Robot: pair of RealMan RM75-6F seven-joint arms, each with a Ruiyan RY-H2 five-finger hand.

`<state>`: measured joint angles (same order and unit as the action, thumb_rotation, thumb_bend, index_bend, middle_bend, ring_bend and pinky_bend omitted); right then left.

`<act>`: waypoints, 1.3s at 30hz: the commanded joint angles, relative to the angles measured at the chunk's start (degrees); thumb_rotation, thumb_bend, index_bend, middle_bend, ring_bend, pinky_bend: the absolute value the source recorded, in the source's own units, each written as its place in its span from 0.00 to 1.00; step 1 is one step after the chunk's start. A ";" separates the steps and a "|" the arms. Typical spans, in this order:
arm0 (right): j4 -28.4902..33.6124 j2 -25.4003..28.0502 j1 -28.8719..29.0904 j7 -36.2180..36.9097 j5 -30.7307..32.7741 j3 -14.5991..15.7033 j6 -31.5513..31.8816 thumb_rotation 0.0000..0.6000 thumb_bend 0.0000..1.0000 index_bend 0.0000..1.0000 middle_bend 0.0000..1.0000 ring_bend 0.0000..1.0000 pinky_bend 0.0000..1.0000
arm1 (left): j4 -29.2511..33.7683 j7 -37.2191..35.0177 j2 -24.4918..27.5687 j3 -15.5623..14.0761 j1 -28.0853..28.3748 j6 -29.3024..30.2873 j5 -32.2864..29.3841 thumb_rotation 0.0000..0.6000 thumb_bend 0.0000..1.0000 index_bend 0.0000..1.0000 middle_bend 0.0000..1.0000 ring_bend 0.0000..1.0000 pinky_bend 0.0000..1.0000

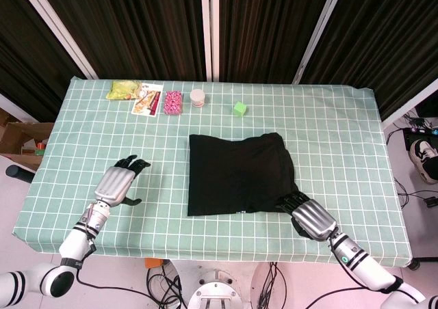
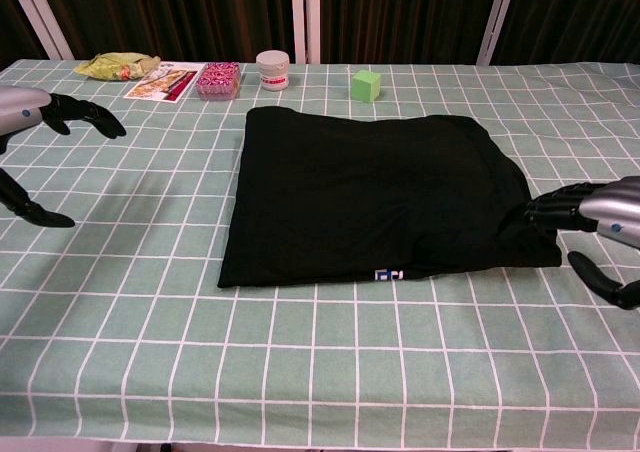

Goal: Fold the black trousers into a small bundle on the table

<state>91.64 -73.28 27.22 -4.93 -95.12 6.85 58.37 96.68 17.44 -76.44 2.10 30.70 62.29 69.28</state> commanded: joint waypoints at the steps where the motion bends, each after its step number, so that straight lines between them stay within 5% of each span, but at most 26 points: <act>1: -3.27 -2.37 0.82 -2.90 3.36 -0.44 -3.49 1.00 0.75 0.23 0.17 0.13 0.18 | -0.33 0.00 -0.23 -0.01 -0.02 -0.32 -0.08 1.00 0.05 0.20 0.18 0.08 0.19; 11: -5.14 -1.86 -1.24 -2.57 7.46 -0.45 -3.46 1.00 0.75 0.23 0.17 0.13 0.18 | -1.80 0.15 -1.04 0.17 0.06 -1.09 0.23 1.00 0.05 0.20 0.19 0.08 0.19; 17: -2.83 0.72 -3.49 2.50 1.79 -0.54 5.83 1.00 0.69 0.23 0.17 0.13 0.18 | -6.01 -0.05 -4.75 0.07 1.04 0.41 6.22 1.00 0.07 0.23 0.20 0.08 0.19; 26: 3.47 9.08 -9.19 3.39 -1.05 -3.07 21.47 1.00 0.55 0.23 0.17 0.13 0.18 | -24.12 -8.51 -16.70 -0.35 6.63 3.41 22.32 1.00 0.10 0.27 0.19 0.08 0.19; 31: 4.65 10.51 -10.83 3.37 -1.06 -3.82 24.08 1.00 0.48 0.23 0.17 0.13 0.18 | -33.03 -10.50 -23.58 0.15 9.64 3.31 25.15 1.00 0.10 0.16 0.11 0.06 0.19; 39: 3.99 10.20 -11.93 4.42 -0.80 -4.14 24.23 1.00 0.48 0.23 0.17 0.13 0.18 | -43.11 -13.38 -31.89 -0.43 12.24 5.52 28.42 1.00 0.10 0.16 0.11 0.06 0.19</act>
<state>95.68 -63.04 15.34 -0.56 -95.93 2.74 82.60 55.76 4.96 -106.31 1.90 41.99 66.61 96.38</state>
